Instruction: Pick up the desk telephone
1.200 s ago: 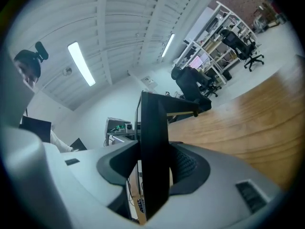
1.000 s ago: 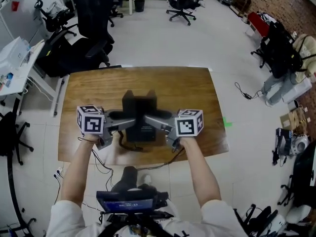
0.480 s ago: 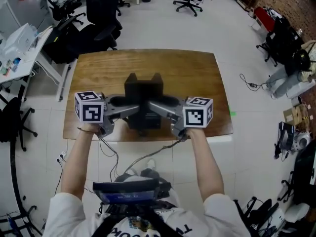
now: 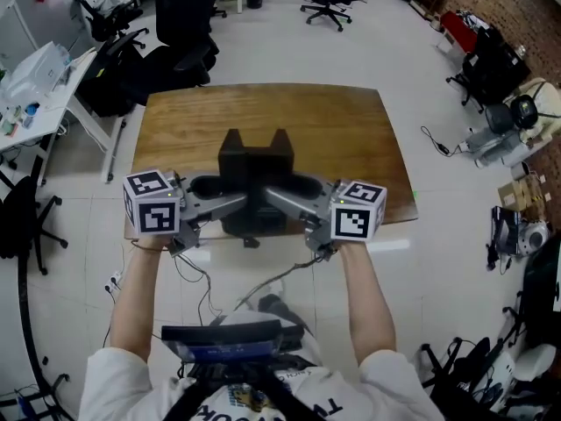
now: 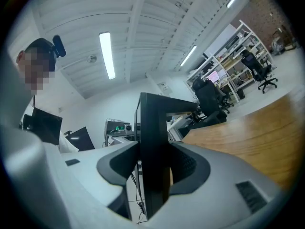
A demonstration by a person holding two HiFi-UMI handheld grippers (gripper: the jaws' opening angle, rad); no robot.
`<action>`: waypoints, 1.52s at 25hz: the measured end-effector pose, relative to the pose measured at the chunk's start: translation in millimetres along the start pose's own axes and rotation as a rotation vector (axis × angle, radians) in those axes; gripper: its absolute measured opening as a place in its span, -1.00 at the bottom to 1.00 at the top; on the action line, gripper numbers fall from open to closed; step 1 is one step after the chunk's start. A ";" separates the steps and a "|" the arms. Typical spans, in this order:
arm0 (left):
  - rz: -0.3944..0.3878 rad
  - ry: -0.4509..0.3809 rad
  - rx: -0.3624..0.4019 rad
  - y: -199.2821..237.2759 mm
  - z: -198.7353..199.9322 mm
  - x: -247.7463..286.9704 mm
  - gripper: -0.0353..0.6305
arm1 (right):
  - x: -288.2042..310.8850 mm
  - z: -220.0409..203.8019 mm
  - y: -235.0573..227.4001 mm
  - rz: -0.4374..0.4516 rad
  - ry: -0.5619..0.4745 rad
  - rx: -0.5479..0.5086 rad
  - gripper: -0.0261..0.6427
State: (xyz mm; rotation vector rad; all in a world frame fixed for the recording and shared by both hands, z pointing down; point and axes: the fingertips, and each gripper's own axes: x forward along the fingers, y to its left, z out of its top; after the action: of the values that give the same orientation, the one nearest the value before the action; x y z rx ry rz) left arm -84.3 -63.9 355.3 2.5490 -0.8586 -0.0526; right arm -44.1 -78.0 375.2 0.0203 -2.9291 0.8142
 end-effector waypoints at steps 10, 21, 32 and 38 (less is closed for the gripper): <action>-0.023 -0.045 0.093 -51.5 8.4 -45.4 -0.41 | 6.8 1.6 67.4 -0.018 -0.039 -0.112 -0.33; -0.029 -0.049 0.160 -82.2 12.0 -57.9 -0.41 | -1.1 2.1 99.4 -0.023 -0.075 -0.170 -0.33; -0.037 -0.053 0.164 -84.3 14.2 -58.3 -0.41 | -2.1 4.1 101.6 -0.030 -0.081 -0.170 -0.33; -0.035 -0.051 0.162 -84.7 13.5 -55.7 -0.41 | -4.3 3.6 100.3 -0.029 -0.074 -0.170 -0.33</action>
State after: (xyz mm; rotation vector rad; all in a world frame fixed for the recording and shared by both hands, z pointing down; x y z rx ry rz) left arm -83.6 23.0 301.3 2.7243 -0.8701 -0.0617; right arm -44.2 5.9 320.1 0.0814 -3.0493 0.5704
